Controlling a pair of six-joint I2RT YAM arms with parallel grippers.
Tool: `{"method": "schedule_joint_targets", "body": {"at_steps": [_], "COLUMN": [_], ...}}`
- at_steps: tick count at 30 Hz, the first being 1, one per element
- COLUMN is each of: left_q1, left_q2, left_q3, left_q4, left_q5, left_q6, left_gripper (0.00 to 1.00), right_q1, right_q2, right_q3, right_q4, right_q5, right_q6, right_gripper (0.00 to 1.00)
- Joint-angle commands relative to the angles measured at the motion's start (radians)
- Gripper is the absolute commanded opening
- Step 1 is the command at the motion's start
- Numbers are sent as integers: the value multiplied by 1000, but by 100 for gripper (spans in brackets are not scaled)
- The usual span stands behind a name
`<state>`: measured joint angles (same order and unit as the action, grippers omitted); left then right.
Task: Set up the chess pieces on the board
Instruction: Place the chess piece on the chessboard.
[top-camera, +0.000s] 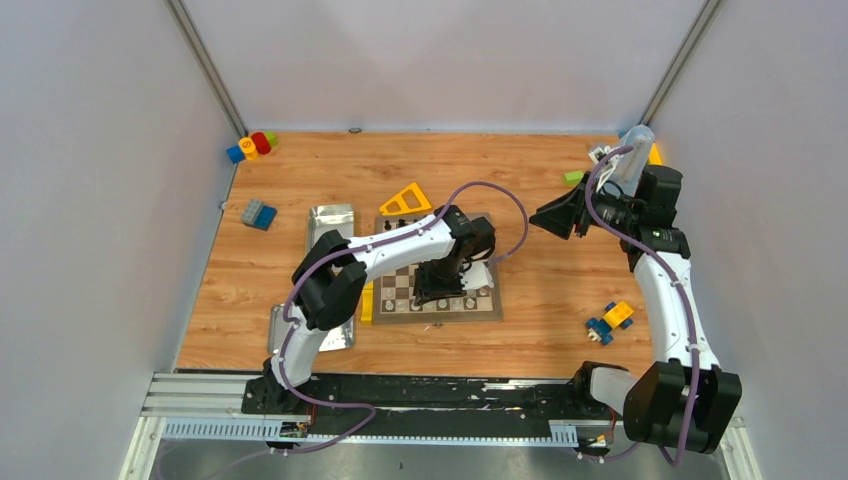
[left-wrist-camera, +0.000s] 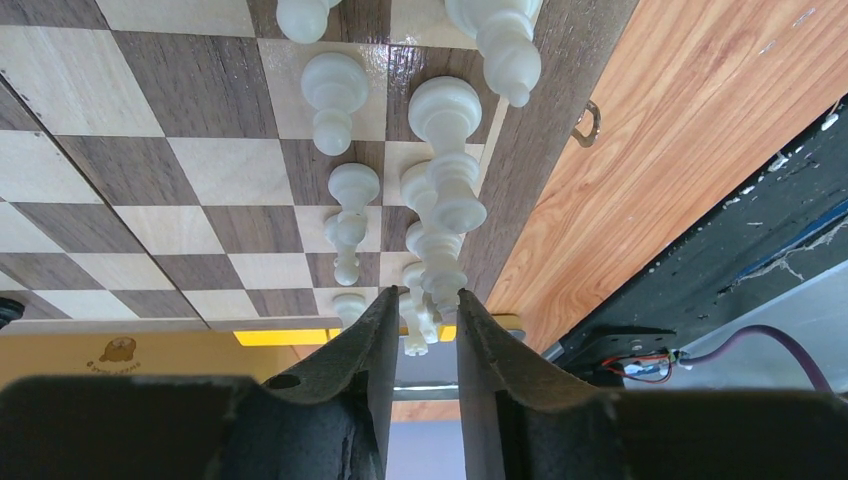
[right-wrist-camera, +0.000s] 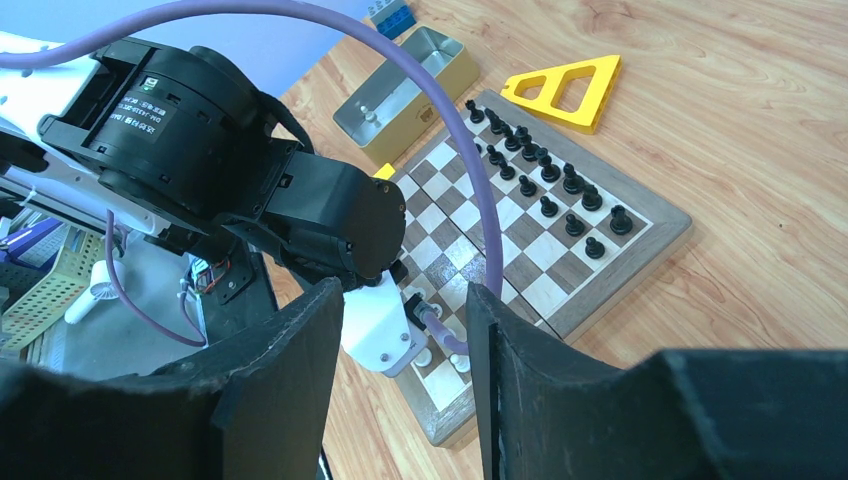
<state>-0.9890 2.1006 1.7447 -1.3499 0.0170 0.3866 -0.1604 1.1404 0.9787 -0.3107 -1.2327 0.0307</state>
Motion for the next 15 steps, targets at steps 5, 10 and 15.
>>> {"method": "schedule_joint_targets", "body": {"at_steps": [5,10,15], "left_q1": [-10,-7,36], "left_q2": [-98,-186,-298], "left_q3": [46,32,-20], "left_q4": [3,33,87], "left_q5": [11,34,9], "left_q6": [0,5,-7], "left_gripper": [37,41,47], "right_q1": [-5,-5,-5], "right_q2": [10,14,17], "right_q3": [-3,-2,-2], "right_q4": [8,9,8], "right_q5": [-30,-27,-21], "right_q6": [-25,-25,-26], "right_gripper": [50,50,50]}}
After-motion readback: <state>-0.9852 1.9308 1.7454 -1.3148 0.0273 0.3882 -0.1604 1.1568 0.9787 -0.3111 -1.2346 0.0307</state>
